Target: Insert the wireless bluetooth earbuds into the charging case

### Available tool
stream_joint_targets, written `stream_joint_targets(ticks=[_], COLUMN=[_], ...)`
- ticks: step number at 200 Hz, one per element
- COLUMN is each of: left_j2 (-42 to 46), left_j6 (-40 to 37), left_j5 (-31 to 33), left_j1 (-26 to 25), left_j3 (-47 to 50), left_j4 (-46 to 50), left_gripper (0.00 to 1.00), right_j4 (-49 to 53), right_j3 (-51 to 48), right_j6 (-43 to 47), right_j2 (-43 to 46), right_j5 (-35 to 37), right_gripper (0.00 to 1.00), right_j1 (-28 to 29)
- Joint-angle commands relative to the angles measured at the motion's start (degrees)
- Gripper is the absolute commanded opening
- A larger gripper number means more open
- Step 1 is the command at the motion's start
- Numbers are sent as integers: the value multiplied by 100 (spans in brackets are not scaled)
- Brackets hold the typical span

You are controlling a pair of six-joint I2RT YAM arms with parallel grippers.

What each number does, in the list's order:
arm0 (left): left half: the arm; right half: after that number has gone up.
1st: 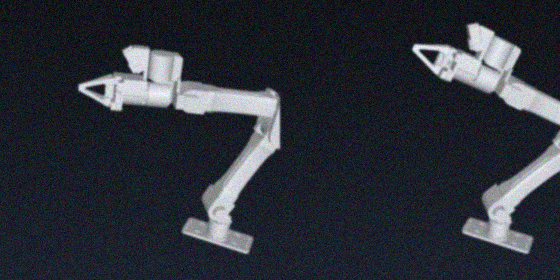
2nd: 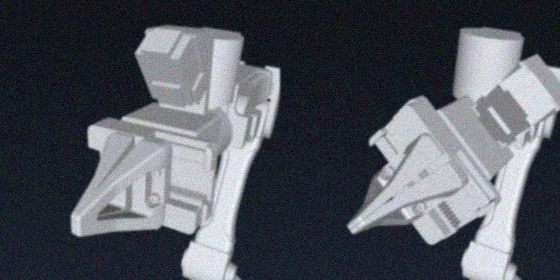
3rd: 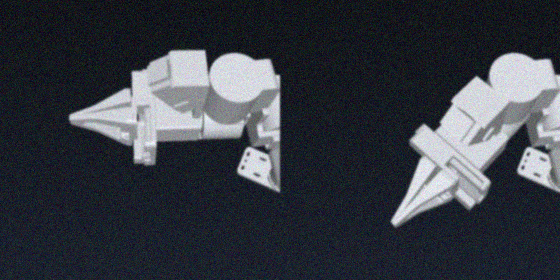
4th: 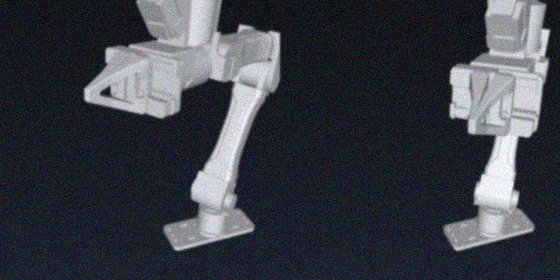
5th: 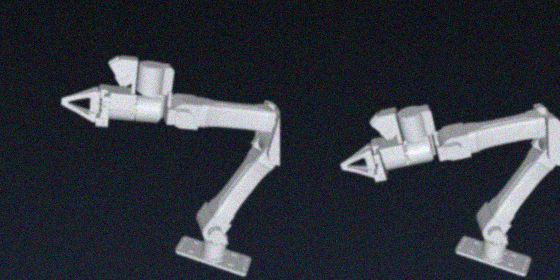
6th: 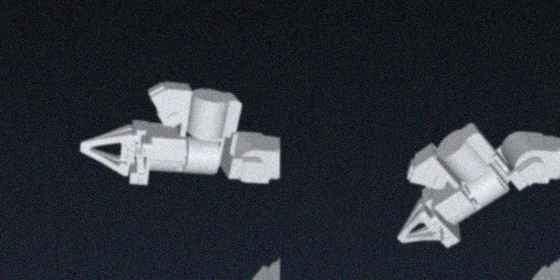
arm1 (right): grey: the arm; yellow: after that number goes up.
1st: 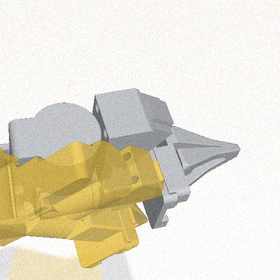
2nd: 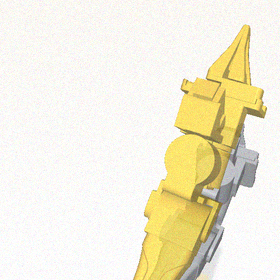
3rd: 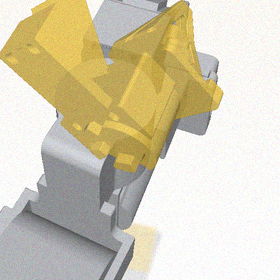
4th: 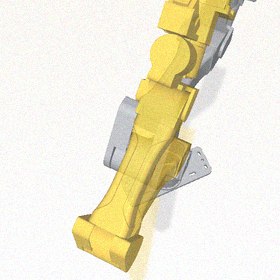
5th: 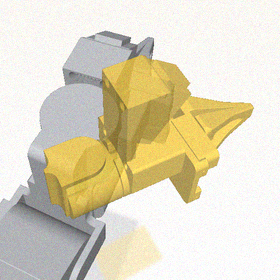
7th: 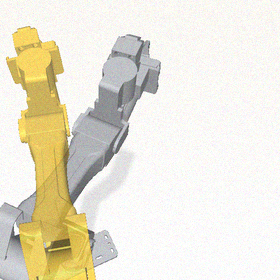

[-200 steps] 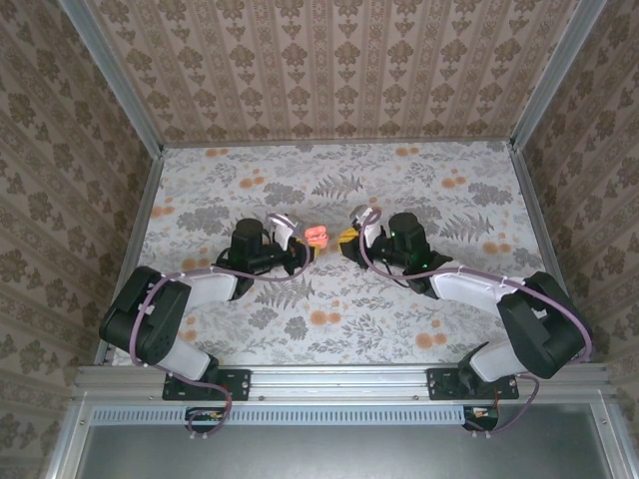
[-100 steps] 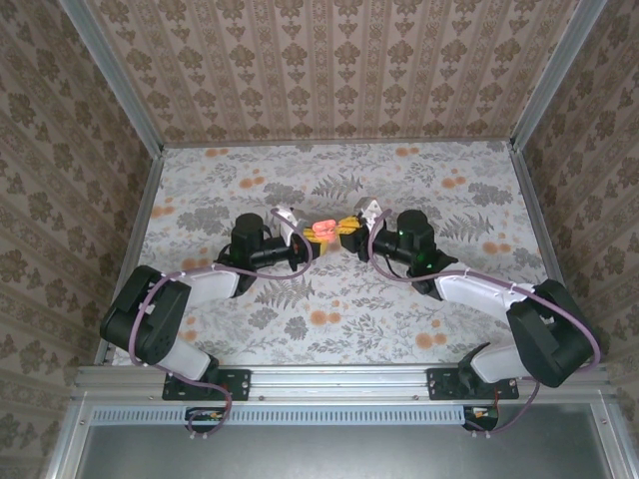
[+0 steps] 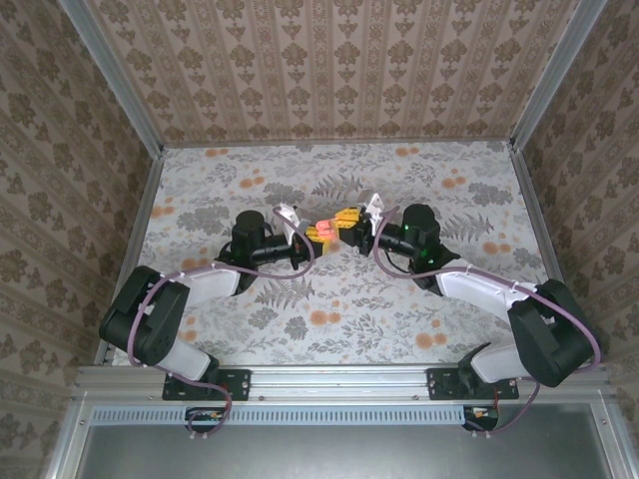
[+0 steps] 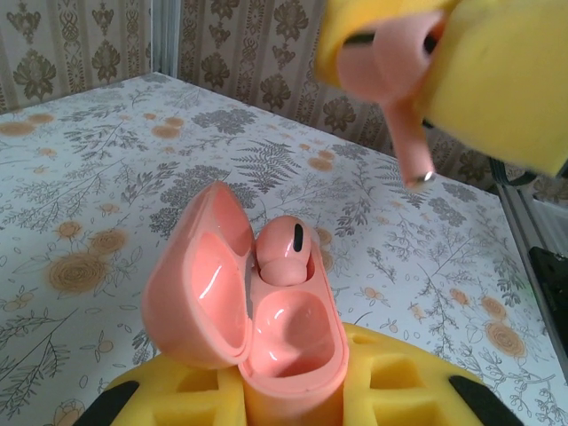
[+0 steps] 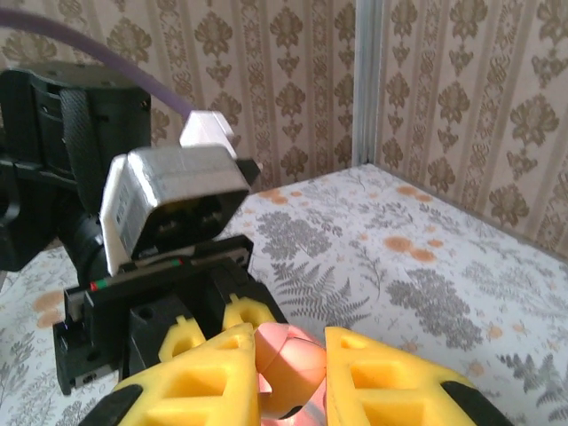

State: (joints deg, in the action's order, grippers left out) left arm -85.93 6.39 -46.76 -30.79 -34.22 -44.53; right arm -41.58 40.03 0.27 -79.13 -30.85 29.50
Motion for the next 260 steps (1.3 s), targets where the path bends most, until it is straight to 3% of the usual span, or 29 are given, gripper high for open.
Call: stream_joint_targets(ticks=[1, 108, 206, 260], left_j2=[177, 287, 340, 475], left_j6=[-87, 77, 104, -82], left_j5=[-202, -362, -432, -338], left_j1=[-50, -68, -94, -94], left_j3=[-173, -299, -375, -419], left_j4=[-1, 6, 15, 282], left_gripper=[18, 18, 18, 18], right_j4=[205, 1963, 2703, 3555], right_j3=[314, 962, 1230, 1400], right_j6=[254, 1714, 2618, 3133], right_j2=[-23, -216, -243, -102], right_j5=[-315, -228, -323, 11], right_gripper=[20, 20, 19, 19], right_j1=[-13, 144, 302, 320])
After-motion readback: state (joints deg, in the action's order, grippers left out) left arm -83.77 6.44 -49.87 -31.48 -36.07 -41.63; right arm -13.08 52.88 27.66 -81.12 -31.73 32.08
